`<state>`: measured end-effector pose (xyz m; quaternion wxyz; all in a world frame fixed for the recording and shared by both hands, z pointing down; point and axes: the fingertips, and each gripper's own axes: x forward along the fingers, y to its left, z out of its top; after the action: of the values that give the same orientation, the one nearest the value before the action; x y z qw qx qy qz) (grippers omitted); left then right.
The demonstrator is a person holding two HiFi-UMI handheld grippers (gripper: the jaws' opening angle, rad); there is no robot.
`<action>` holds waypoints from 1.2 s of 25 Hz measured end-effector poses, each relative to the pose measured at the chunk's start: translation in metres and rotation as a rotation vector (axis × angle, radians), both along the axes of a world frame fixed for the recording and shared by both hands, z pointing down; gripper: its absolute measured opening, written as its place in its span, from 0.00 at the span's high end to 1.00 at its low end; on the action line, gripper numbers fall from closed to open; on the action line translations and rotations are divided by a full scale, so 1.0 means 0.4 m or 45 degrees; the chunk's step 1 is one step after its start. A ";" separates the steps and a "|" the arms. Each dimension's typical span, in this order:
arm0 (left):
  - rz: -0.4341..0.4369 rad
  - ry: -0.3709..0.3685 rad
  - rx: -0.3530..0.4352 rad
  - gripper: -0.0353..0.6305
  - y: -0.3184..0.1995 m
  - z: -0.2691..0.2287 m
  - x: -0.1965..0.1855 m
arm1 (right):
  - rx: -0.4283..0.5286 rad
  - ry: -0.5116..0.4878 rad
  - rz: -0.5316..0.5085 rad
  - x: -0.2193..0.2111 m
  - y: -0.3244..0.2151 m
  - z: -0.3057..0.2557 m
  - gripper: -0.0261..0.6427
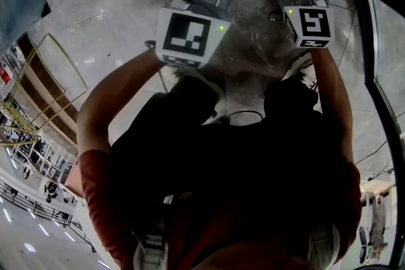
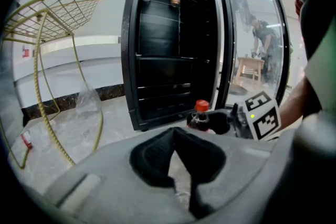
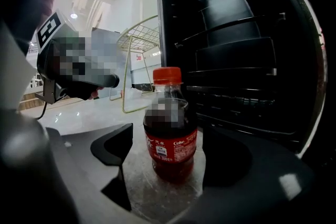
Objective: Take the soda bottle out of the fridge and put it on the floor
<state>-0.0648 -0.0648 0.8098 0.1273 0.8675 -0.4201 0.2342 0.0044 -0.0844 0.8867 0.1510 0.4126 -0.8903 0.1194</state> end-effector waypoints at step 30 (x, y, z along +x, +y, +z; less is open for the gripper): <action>-0.003 -0.011 -0.008 0.95 -0.008 0.009 -0.006 | 0.103 -0.178 0.042 0.012 -0.005 -0.134 0.31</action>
<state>-0.0671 -0.0679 0.8133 0.1285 0.8655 -0.4210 0.2389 0.0094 -0.0864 0.8329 0.0698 0.4237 -0.8958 0.1144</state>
